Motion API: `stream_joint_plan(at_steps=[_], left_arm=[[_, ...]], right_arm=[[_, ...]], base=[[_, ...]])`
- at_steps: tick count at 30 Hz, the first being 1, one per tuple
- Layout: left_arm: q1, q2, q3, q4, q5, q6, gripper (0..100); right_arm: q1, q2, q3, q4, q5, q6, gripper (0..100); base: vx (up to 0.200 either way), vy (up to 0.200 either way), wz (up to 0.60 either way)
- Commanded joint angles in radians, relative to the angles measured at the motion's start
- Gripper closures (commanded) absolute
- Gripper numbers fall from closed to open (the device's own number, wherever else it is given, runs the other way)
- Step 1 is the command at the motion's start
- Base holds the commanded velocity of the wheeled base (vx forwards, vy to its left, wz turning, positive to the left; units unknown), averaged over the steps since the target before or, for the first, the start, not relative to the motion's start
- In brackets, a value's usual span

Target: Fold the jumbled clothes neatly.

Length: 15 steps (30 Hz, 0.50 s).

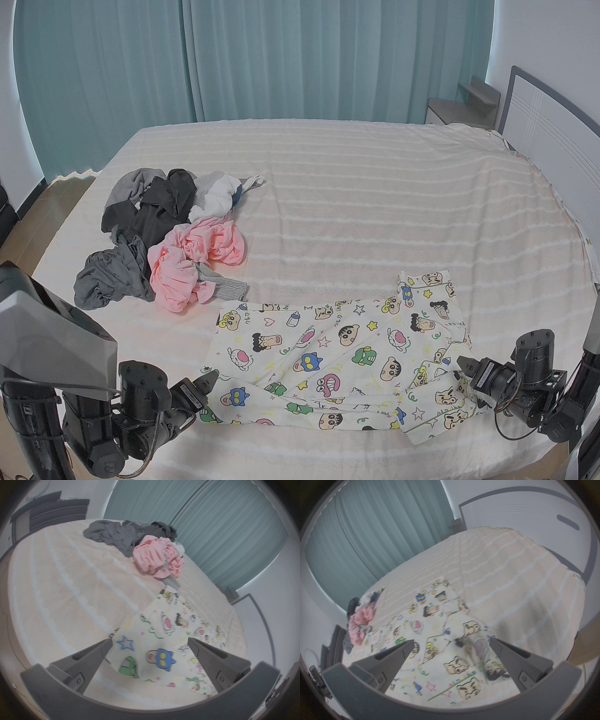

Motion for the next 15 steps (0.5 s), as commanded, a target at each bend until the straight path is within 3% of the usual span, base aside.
stream_joint_plan(at_steps=[1,4,5,6,15], left_arm=[[-0.005,-0.116,0.014,-0.012,-0.091,0.001,0],[-0.005,-0.113,0.014,-0.012,-0.110,0.006,0],[-0.005,-0.090,0.014,-0.012,-0.176,0.028,0],[-0.005,-0.073,0.014,-0.017,-0.192,0.029,0],[-0.005,0.022,-0.029,-0.018,-0.205,0.029,0]], right_arm=[[0.043,-0.012,0.017,0.003,0.083,-0.003,0],[0.043,0.014,0.017,0.002,0.098,-0.002,0],[0.034,0.083,0.017,-0.001,0.126,0.003,0],[0.025,0.104,0.017,-0.003,0.132,0.001,0],[-0.013,0.233,0.017,-0.006,0.158,-0.008,0]], base=[[0.000,0.000,0.00],[0.000,0.000,0.00],[0.000,0.000,0.00],[0.000,0.000,0.00],[0.000,0.000,0.00]])
